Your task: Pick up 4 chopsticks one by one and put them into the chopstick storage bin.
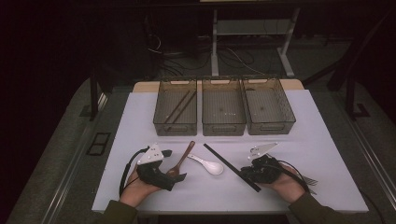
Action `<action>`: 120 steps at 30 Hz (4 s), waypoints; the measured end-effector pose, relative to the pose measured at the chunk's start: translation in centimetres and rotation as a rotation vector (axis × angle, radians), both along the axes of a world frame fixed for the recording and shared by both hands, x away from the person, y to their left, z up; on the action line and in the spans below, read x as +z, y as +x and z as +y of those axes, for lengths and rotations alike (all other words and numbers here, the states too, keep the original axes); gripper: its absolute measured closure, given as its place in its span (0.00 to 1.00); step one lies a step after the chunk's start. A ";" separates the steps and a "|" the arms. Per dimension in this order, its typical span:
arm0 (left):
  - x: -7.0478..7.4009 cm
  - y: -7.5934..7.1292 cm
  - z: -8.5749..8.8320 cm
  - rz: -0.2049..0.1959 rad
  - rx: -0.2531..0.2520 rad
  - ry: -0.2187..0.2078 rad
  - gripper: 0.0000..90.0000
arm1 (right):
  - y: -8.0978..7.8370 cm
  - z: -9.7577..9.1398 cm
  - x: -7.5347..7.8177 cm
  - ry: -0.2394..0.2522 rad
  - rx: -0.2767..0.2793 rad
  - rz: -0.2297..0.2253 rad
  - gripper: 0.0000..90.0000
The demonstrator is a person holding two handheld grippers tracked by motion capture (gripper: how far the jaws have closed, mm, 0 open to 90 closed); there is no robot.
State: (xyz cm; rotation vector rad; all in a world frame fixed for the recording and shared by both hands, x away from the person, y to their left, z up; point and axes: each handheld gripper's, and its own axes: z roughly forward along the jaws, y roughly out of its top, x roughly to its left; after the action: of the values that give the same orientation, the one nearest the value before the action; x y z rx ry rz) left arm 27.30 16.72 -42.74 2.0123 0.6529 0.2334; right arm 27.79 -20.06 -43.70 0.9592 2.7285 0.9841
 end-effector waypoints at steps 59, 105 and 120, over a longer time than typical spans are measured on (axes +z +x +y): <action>0.1 0.0 -0.2 -0.012 -0.013 0.005 0.00 | 3.4 4.8 1.8 -0.455 0.015 0.224 0.94; -0.1 0.2 -0.1 -0.003 -0.023 -0.014 0.00 | 3.4 -1.2 3.0 0.159 -0.053 -0.045 0.94; -0.2 0.3 -0.1 -0.001 -0.021 -0.025 0.00 | 4.6 -1.4 3.6 0.292 -0.082 -0.078 0.94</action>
State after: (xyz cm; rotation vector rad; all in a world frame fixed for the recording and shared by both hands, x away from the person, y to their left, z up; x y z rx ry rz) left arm 27.57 16.66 -42.99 1.9939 0.6303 0.2124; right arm 32.41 -21.48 -40.12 1.0386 2.5058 1.3994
